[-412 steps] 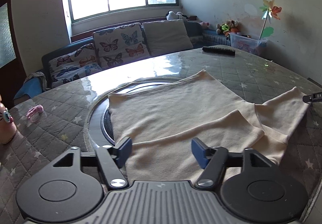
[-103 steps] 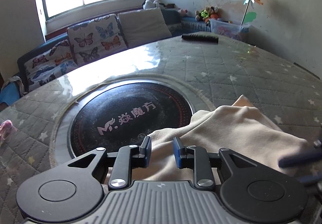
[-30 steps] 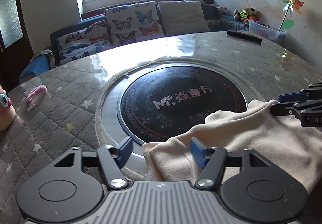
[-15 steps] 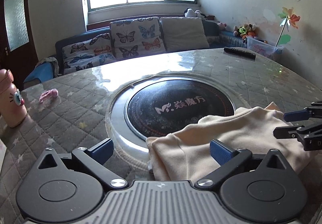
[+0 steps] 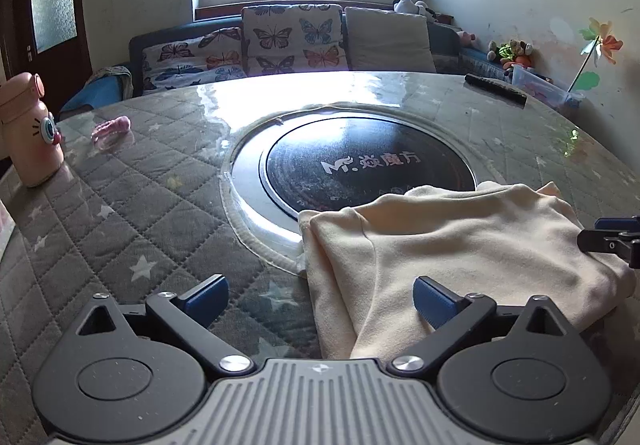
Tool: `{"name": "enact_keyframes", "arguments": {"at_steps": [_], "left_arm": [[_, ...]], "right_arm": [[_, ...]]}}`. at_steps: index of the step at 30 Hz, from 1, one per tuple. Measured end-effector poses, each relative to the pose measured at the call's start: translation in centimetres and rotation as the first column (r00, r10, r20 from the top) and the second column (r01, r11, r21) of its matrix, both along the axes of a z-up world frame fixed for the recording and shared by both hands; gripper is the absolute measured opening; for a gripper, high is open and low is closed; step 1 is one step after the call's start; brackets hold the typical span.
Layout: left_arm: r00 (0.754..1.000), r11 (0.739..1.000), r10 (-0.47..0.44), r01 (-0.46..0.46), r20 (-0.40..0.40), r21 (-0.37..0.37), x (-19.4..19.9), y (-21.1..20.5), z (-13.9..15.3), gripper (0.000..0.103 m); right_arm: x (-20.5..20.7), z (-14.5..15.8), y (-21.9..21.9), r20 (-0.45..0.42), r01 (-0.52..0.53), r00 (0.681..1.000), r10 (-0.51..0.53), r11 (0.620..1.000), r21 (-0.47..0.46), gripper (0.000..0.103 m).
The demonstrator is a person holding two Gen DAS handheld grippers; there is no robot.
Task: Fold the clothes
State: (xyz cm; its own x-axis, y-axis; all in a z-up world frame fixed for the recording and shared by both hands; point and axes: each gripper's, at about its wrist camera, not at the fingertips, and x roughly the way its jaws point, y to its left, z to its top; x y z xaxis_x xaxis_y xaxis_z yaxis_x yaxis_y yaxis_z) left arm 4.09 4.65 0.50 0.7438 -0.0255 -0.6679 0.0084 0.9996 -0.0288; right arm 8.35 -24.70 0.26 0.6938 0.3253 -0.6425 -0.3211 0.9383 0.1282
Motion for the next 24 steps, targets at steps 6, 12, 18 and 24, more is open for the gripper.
{"name": "enact_keyframes", "arguments": {"at_steps": [6,12,18,24], "left_arm": [[1.000,1.000,0.002,-0.002,-0.006,-0.006,0.2,0.0,0.0,0.089],[1.000,1.000,-0.007,0.007,-0.008,0.005,0.0,-0.1,-0.1,0.089],[1.000,1.000,-0.014,0.014,-0.003,0.001,0.1,-0.3,0.1,0.085],[1.000,1.000,-0.027,0.027,-0.015,-0.002,0.5,-0.6,-0.2,0.074]], "right_arm": [[0.8,-0.2,-0.7,-0.007,0.034,0.999,-0.034,0.999,0.011,0.056],[0.4,-1.0,-0.5,0.007,0.008,1.000,-0.007,0.998,-0.062,0.055],[0.7,-0.3,-1.4,0.017,0.042,0.999,-0.041,0.998,-0.039,0.048],[1.0,-1.2,-0.6,0.007,0.019,1.000,-0.018,0.997,-0.068,0.033]]}}
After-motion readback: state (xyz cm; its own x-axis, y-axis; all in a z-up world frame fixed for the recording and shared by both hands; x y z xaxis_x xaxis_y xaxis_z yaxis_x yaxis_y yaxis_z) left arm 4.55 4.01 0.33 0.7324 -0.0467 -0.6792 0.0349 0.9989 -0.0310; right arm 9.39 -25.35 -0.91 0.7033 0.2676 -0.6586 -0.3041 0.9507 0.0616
